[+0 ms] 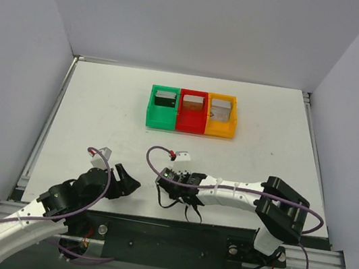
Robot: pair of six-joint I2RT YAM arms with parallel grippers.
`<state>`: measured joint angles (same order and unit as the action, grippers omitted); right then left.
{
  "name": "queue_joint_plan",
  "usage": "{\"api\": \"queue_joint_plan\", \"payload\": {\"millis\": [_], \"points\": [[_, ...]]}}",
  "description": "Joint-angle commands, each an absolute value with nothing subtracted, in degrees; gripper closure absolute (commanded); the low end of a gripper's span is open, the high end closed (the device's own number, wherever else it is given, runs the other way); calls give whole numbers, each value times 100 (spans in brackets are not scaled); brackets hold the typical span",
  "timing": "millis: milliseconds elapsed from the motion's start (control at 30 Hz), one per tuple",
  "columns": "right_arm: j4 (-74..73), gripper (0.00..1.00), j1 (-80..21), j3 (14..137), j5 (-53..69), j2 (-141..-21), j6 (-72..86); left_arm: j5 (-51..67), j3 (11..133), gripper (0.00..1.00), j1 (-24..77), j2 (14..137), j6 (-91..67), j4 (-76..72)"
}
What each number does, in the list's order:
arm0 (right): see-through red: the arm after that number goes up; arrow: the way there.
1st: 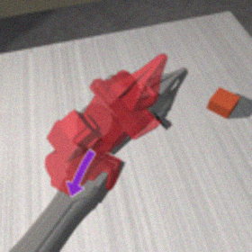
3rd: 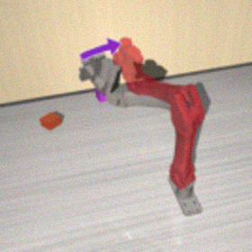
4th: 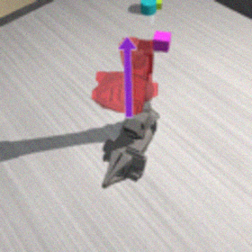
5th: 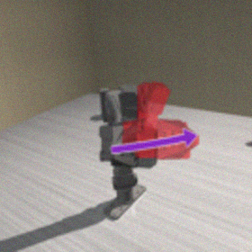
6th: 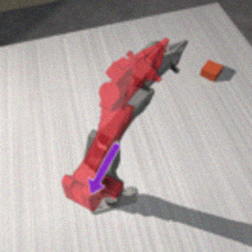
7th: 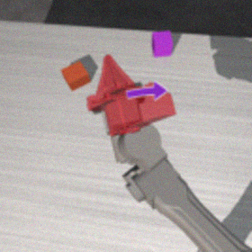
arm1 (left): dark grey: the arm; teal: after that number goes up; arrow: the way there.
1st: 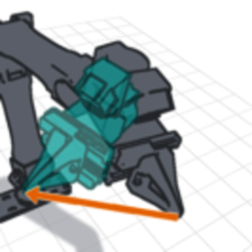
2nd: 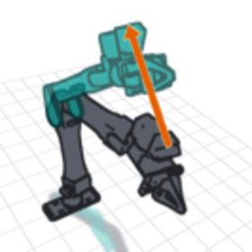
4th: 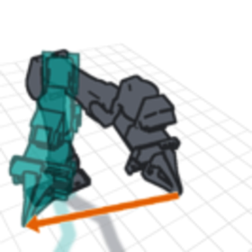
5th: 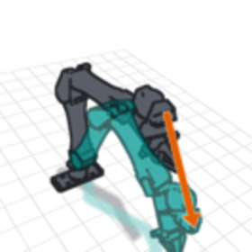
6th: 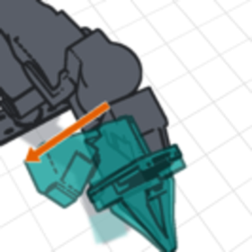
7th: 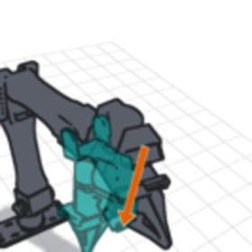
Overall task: Take the credit cards out of the card holder
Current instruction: Remove the credit card from the card holder.
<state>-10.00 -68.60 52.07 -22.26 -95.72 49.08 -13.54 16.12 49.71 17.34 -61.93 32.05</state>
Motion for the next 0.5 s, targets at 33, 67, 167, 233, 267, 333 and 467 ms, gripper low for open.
{"api": "queue_joint_plan", "payload": {"millis": [33,67,167,233,267,333,467], "points": [[-1179,92,-6969,4869,-2399,-9115,4948,-1283,1608,24,4948,1846,-6240,2830],[-1160,82,-6978,4878,-2399,-9079,4940,-1283,1600,24,4948,1863,-6240,2821],[-1169,62,-7048,5053,-2469,-9026,4817,-1274,1582,24,4948,1863,-6258,2795],[-1195,58,-7066,5185,-2522,-9053,4729,-1257,1573,24,4948,1855,-6267,2795],[-1187,57,-7075,5229,-2522,-9079,4685,-1257,1573,24,4948,1846,-6267,2786],[-1256,55,-7093,5405,-2549,-9193,4492,-1257,1565,24,4948,1811,-6284,2839],[-1336,53,-7093,5642,-2452,-9501,4395,-1283,1564,25,4948,1723,-6284,2909]]}}
